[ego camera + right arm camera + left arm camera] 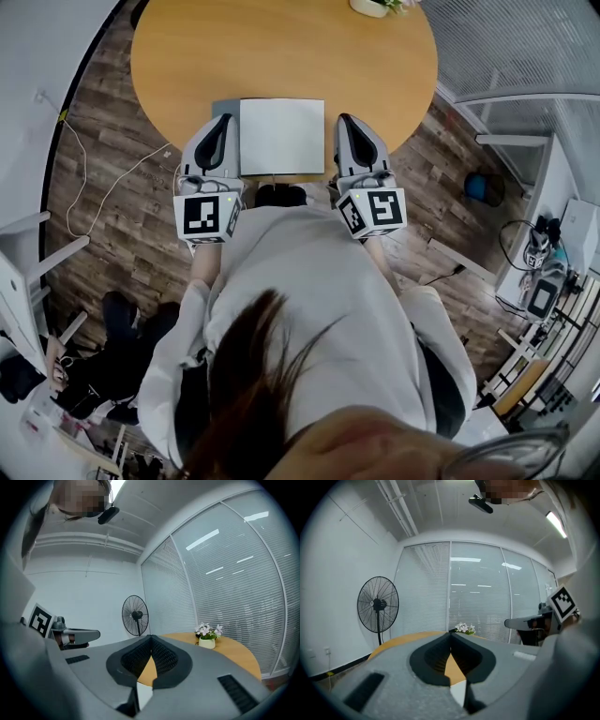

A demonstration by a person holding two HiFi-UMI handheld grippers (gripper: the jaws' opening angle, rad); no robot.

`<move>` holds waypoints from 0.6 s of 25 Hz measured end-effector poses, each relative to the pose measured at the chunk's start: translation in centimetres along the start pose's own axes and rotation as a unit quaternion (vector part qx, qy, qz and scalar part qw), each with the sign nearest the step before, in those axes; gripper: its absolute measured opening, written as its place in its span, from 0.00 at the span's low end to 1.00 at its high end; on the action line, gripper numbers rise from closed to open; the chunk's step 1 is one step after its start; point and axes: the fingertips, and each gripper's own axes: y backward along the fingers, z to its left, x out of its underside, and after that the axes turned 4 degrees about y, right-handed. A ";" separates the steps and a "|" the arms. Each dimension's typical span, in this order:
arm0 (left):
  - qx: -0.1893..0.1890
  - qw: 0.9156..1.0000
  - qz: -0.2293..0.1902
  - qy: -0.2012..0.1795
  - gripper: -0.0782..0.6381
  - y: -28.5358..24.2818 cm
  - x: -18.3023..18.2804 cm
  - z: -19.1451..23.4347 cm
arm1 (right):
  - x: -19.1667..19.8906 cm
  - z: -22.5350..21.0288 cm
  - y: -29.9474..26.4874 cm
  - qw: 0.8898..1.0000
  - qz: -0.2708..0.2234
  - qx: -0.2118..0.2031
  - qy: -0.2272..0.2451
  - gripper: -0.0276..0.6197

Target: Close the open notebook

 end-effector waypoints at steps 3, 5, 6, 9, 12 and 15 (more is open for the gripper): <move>-0.004 1.000 0.000 -0.002 0.13 0.0 0.0 0.2 | 0.0 0.3 -0.4 1.000 0.000 -0.009 0.002 0.05; -0.006 1.000 0.002 -0.002 0.13 0.1 0.0 0.1 | 0.1 0.3 -0.4 1.000 0.000 -0.008 -0.002 0.05; -0.006 1.000 0.005 -0.003 0.13 0.0 0.0 0.1 | 0.1 0.2 -0.4 1.000 0.001 -0.009 -0.003 0.05; -0.008 1.000 0.027 -0.001 0.13 0.2 0.8 0.6 | 0.3 0.3 -0.6 1.000 0.006 -0.013 -0.002 0.05; -0.008 0.997 0.070 0.032 0.15 1.0 3.0 1.9 | 0.7 0.7 -0.7 1.000 0.014 -0.017 -0.001 0.05; -0.010 0.991 0.115 0.074 0.29 2.4 5.9 3.6 | 1.2 1.1 -0.9 0.999 0.025 -0.023 0.002 0.05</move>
